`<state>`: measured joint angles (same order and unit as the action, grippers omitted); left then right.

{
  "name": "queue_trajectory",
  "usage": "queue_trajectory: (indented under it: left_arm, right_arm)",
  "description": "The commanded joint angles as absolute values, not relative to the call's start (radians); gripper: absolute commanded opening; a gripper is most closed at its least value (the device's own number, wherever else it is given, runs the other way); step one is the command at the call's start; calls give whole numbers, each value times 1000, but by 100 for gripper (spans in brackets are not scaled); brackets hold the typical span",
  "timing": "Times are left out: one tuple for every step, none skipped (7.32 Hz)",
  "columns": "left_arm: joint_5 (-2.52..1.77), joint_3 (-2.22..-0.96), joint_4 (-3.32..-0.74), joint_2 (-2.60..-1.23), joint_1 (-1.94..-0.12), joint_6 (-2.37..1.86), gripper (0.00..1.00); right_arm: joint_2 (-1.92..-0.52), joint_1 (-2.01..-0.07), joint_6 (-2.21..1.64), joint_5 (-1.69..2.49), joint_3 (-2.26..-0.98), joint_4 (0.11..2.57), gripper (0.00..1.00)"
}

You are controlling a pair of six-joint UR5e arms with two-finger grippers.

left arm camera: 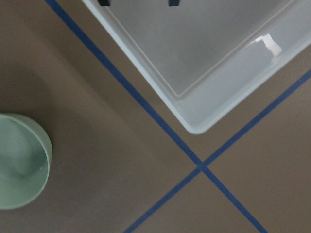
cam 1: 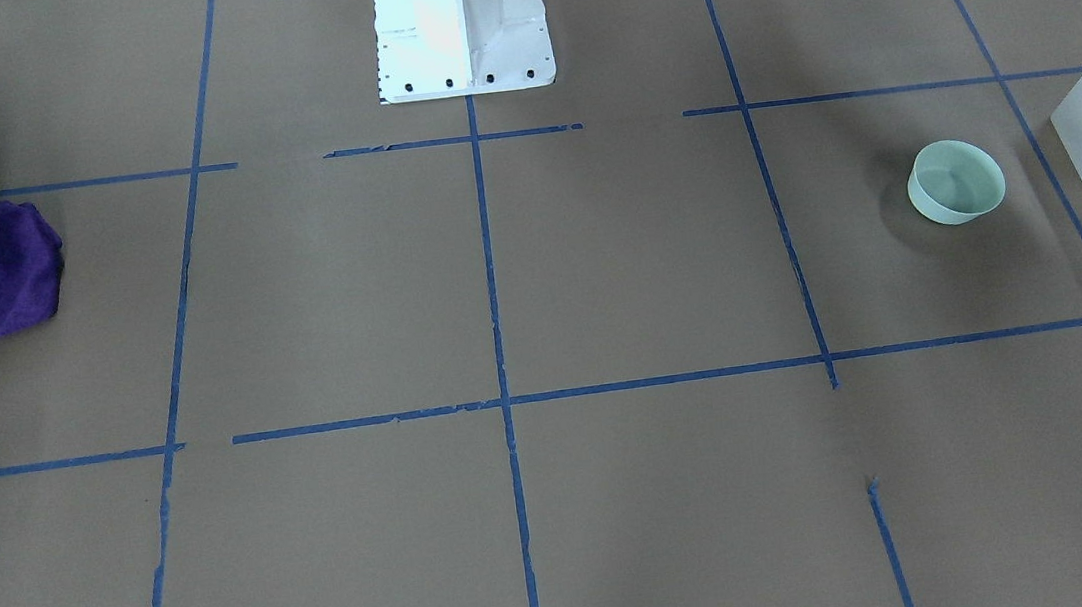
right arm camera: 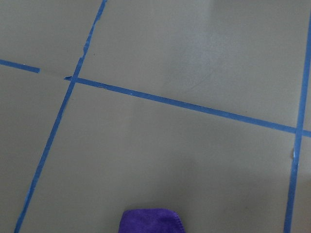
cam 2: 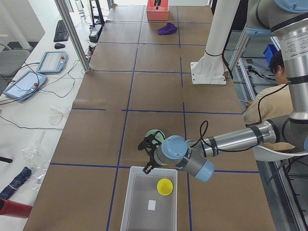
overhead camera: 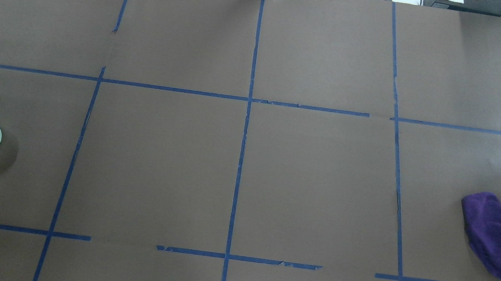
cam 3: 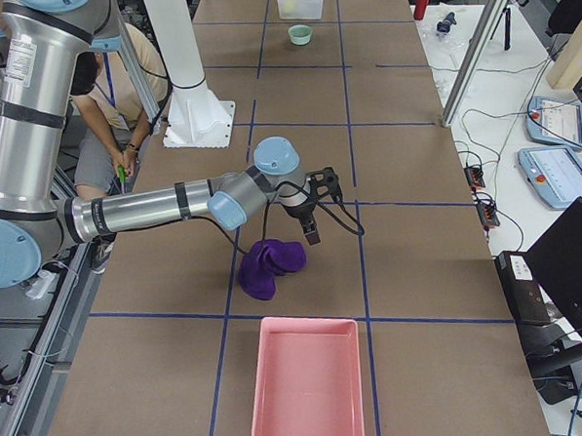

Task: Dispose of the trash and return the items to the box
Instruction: 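Reach the right gripper down to the purple cloth and grasp it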

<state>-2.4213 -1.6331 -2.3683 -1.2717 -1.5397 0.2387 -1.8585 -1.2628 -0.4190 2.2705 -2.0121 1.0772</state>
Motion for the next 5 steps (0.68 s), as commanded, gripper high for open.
queue_trajectory:
  left_arm:
    - [-2418, -1765, -2141, -1375, -1543, 202, 100]
    - [-2418, -1769, -2122, -1402, -1543, 202, 100]
    - [-2419, -1779, -2121, -1405, -1543, 202, 100]
    - [-2419, -1781, -2120, -1413, -1543, 201, 100]
    - [-2419, -1776, -2118, -1428, -1543, 201, 100]
  right_arm:
    - [-1897, -1140, -517, 2200, -2036, 1074, 100]
    - [-1972, -1076, -567, 2145, -2034, 964, 99]
    - [-2021, -978, -689, 2090, -2033, 852, 99]
    - [-2057, -856, -737, 1981, -2028, 810, 99]
    - [-2063, -762, -759, 1900, -1990, 789, 97]
